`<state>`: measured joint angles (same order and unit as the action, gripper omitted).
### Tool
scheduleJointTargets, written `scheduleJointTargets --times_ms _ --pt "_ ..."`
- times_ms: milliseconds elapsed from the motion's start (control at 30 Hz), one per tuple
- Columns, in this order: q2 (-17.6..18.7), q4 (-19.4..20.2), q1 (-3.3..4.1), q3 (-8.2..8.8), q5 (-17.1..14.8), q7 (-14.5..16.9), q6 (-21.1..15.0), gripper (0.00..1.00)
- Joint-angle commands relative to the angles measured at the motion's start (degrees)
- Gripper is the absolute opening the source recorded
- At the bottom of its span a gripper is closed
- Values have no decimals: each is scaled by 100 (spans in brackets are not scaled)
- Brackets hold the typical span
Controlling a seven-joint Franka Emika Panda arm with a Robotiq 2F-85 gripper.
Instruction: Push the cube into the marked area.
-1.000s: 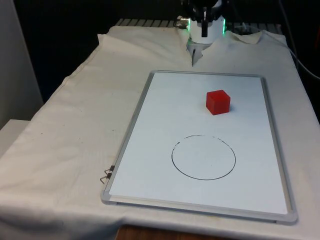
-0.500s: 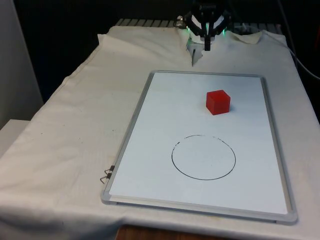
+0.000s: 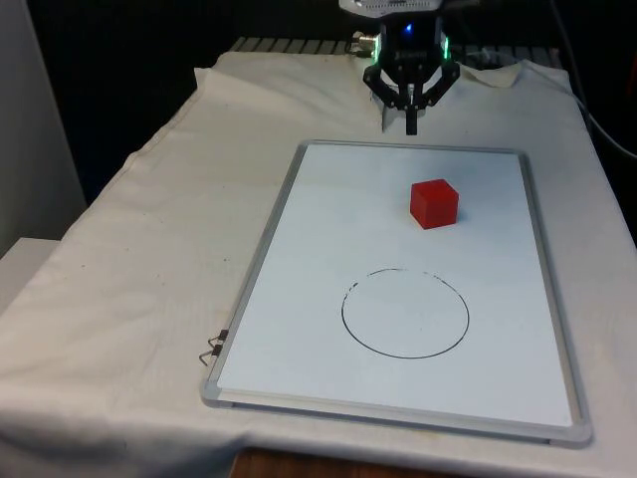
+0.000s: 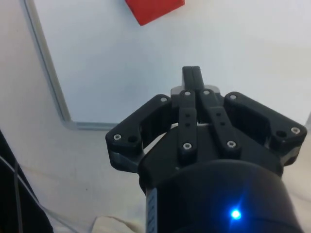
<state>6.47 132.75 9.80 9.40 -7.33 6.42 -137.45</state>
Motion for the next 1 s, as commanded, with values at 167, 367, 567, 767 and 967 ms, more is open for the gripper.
scheduleJointTargets --times_ms 167,367,567,767,967 --pt "252 40 -11 -40 -304 229 -246 0" --pt "498 6 -17 -52 -550 435 -361 0" --pt "768 -29 -29 -80 -848 682 -498 0" --pt "985 -138 -40 -103 -1089 882 -533 0" --pt "1232 -338 -52 -109 -1409 1146 -487 0"
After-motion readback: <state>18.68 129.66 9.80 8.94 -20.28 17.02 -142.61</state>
